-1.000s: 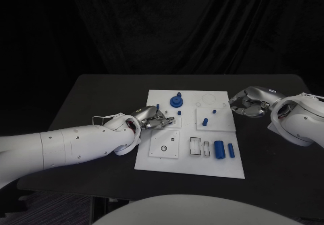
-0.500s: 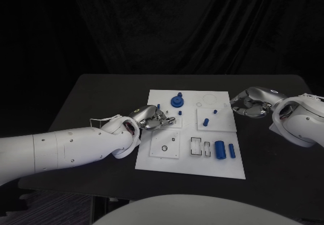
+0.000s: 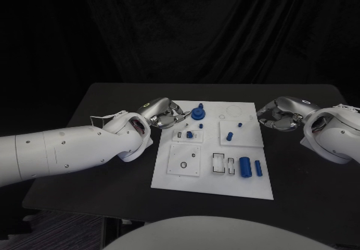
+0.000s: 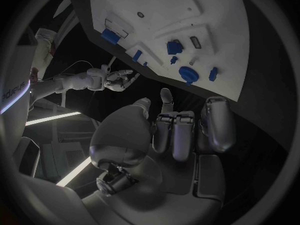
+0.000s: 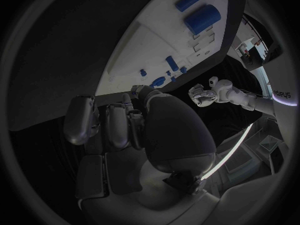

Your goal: Assemble the parts on the task board

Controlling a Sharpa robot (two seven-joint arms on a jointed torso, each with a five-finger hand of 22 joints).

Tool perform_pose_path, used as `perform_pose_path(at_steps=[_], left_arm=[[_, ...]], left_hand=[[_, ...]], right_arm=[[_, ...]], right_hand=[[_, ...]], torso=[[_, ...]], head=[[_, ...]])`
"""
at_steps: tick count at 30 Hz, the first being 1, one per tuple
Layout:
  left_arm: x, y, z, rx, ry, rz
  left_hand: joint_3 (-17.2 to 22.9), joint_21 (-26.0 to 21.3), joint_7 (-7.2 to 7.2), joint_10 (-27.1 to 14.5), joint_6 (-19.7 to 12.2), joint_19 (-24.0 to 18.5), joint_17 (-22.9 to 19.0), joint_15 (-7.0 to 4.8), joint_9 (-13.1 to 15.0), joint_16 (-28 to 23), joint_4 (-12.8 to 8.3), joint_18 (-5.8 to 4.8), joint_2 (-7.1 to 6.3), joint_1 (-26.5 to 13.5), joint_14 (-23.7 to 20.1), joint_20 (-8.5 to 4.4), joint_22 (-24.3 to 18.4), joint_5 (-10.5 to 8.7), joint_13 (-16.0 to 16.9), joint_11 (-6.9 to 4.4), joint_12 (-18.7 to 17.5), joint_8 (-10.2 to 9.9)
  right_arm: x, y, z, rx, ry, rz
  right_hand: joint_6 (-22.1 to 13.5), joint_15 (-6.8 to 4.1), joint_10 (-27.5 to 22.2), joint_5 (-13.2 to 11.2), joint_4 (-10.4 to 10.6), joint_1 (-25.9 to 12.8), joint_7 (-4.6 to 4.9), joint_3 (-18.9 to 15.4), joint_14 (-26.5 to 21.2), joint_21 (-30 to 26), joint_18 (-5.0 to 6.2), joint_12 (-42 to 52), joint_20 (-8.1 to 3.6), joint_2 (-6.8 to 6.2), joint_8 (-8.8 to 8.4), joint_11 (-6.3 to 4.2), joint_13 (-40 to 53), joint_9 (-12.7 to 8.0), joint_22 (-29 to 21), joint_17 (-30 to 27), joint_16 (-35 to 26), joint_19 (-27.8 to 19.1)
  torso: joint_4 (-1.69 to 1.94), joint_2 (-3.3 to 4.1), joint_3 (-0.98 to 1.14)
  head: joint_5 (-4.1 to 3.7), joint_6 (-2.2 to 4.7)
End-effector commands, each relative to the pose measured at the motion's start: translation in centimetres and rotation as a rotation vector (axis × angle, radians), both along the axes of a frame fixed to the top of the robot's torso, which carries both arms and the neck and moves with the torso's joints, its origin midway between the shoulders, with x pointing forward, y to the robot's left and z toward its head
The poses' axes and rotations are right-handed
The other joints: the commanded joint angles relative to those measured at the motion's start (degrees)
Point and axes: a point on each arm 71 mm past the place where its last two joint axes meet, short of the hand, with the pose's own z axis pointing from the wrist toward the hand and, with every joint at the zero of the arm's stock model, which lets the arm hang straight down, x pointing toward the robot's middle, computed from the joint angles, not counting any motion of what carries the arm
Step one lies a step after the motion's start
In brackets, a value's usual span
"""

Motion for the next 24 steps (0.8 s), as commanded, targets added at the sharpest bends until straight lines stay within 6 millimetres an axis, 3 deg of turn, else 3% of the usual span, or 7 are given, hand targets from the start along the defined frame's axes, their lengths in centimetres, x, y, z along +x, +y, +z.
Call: perform_pose_path(at_steps=[1,5,12,13,17,23,24], left_arm=[[0.3,-0.2,-0.3,-0.027,0.168,0.038],[0.9,-0.5,-0.6,-0.015,0.301,0.078],[1.9,-1.4,-0.3,0.104,0.441,0.113],[2.1,-1.6,-0.2,0.127,0.457,0.114],[2.5,-2.3,0.1,0.187,0.478,0.116],[2.7,-2.9,0.3,0.247,0.461,0.116],[2.7,-3.0,0.3,0.259,0.458,0.116]], left_hand=[[0.9,-0.2,0.03,6.0,-0.2,-0.1,15.1,0.43,0.4,0.1,0.0,-0.03,-0.13,2.7,5.9,0.24,9.9,1.09,15.0,0.46,0.1,-0.6],[1.5,0.0,0.17,6.0,0.7,0.0,15.1,0.44,-2.3,0.1,0.1,-0.07,0.19,3.9,5.9,0.28,10.0,0.82,15.0,0.52,0.1,-2.2],[1.3,0.0,0.27,6.0,2.9,0.3,15.1,0.41,-7.1,0.1,0.0,-0.07,0.35,3.6,5.9,0.26,9.9,-3.07,15.0,0.56,0.1,-5.0],[1.7,-0.1,0.43,6.0,2.9,0.3,15.1,0.44,-8.8,0.1,-0.1,-0.06,0.33,4.7,5.9,0.26,9.9,-4.4,15.0,0.62,0.1,-6.3],[0.5,-0.5,0.87,6.0,3.6,0.3,15.1,0.73,-12.0,0.1,0.1,-0.02,0.32,3.1,5.9,0.49,9.8,-7.84,15.0,1.01,0.1,-8.2],[-2.2,-0.4,0.76,6.0,5.3,0.7,15.1,0.63,-14.0,0.1,0.1,-0.05,0.61,0.2,5.9,0.45,9.8,-11.68,15.0,0.88,0.1,-8.8],[-3.5,-0.5,0.7,6.0,5.7,0.7,15.1,0.57,-14.3,0.1,0.1,-0.04,1.07,-1.8,5.9,0.4,9.8,-13.73,15.0,0.83,0.1,-8.8]], right_arm=[[0.1,-0.1,-0.1,-0.002,0.0,-0.014],[0.2,0.0,-0.1,-0.002,-0.001,-0.012],[0.3,0.2,-0.3,0.003,0.0,-0.009],[0.4,0.2,-0.3,0.003,0.001,-0.008],[0.4,0.3,-0.4,0.004,0.004,-0.007],[0.4,0.3,-0.5,0.006,0.004,-0.003],[0.4,0.4,-0.5,0.006,0.004,-0.003]], right_hand=[[0.3,0.4,-0.1,0.3,0.0,-0.6,-0.1,0.5,1.9,-0.4,0.99,-0.4,-0.18,-0.13,-0.04,0.41,8.4,-0.1,8.8,-0.1,-0.3,-0.4],[0.3,0.4,-0.1,0.3,0.0,-0.6,-0.1,0.5,1.9,-0.4,0.99,-0.4,-0.18,-0.13,-0.04,0.41,8.4,-0.1,8.8,-0.1,-0.3,-0.4],[0.3,0.4,0.0,0.3,0.0,-0.7,-0.09,0.5,1.9,-0.4,1.0,-0.3,-0.18,-0.13,-0.05,0.41,8.5,-0.1,8.8,-0.1,-0.4,-0.4],[0.3,0.4,0.0,0.3,0.0,-0.7,-0.09,0.5,1.9,-0.4,1.0,-0.3,-0.18,-0.13,-0.05,0.41,8.5,-0.1,8.8,-0.1,-0.4,-0.4],[0.3,0.4,0.0,0.3,0.0,-0.7,-0.09,0.5,1.9,-0.4,1.0,-0.3,-0.18,-0.13,-0.05,0.41,8.5,-0.1,8.8,-0.1,-0.4,-0.4],[0.3,0.41,0.0,0.3,0.0,-0.7,-0.07,0.5,1.8,-0.4,0.99,-0.3,-0.18,-0.12,-0.06,0.41,8.4,-0.1,8.8,-0.1,-0.4,-0.4],[0.3,0.41,0.0,0.3,0.0,-0.7,-0.07,0.5,1.8,-0.4,0.99,-0.3,-0.18,-0.12,-0.06,0.41,8.4,-0.1,8.8,-0.1,-0.4,-0.4]], torso=[[-0.26,-0.5,0.35],[-0.31,-0.71,0.45],[-0.39,-1.16,0.63],[-0.4,-1.22,0.64],[-0.36,-1.52,0.64],[-0.43,-1.95,0.62],[-0.44,-1.98,0.63]], head=[[0.32,-0.01],[0.34,-0.01],[0.21,-0.01],[0.21,-0.01],[0.28,-0.01],[0.51,-0.01],[0.52,-0.01]])
